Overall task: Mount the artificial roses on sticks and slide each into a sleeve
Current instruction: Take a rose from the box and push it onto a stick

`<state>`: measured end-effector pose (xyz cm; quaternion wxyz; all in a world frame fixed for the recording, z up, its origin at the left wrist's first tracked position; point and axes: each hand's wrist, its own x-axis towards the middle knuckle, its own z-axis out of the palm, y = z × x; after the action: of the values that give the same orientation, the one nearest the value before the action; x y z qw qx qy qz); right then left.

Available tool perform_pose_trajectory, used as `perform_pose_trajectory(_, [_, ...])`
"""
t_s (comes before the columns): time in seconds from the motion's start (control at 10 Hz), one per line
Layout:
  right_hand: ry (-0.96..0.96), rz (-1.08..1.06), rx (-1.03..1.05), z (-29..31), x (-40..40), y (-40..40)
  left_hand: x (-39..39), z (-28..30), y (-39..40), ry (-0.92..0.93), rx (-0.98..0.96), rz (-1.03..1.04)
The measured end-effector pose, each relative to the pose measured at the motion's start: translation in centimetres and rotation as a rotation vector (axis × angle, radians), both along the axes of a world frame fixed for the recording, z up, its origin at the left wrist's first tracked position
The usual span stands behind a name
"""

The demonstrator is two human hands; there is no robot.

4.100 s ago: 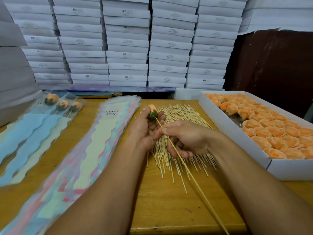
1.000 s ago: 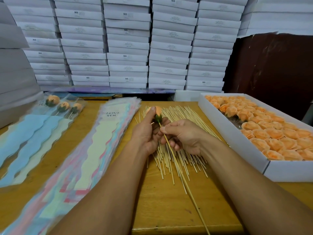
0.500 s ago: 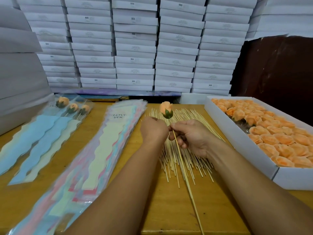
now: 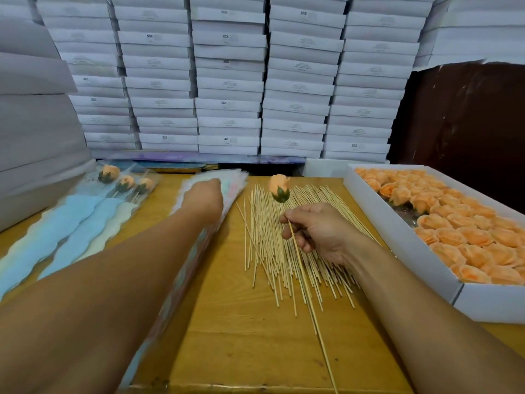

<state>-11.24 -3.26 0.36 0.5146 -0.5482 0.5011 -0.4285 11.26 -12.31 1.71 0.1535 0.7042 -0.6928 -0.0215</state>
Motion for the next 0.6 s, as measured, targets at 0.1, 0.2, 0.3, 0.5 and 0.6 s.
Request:
perform_pose_trajectory(0.1, [0.005, 0.007, 0.009, -0.1, 0.0, -0.1, 1.5, -1.6, -1.2, -0.071, 0.095, -0.003])
perform_pose_trajectory(0.2, [0.008, 0.006, 0.009, -0.1, 0.0, -0.2, 2.4, -3.5, -2.0, -0.058, 0.186, 0.024])
perform_pose_trajectory(0.3, [0.007, 0.009, 0.011, -0.2, 0.0, -0.2, 2.3, -4.3, -2.4, -0.131, 0.202, 0.035])
perform_pose_trajectory(0.5, [0.005, 0.012, 0.007, -0.2, 0.1, -0.3, 1.5, -4.0, -1.7, -0.360, 0.158, 0.003])
perform_pose_trajectory(0.6, [0.006, 0.005, 0.008, -0.3, -0.1, -0.3, 1.4, -3.6, -1.4, -0.324, 0.134, 0.015])
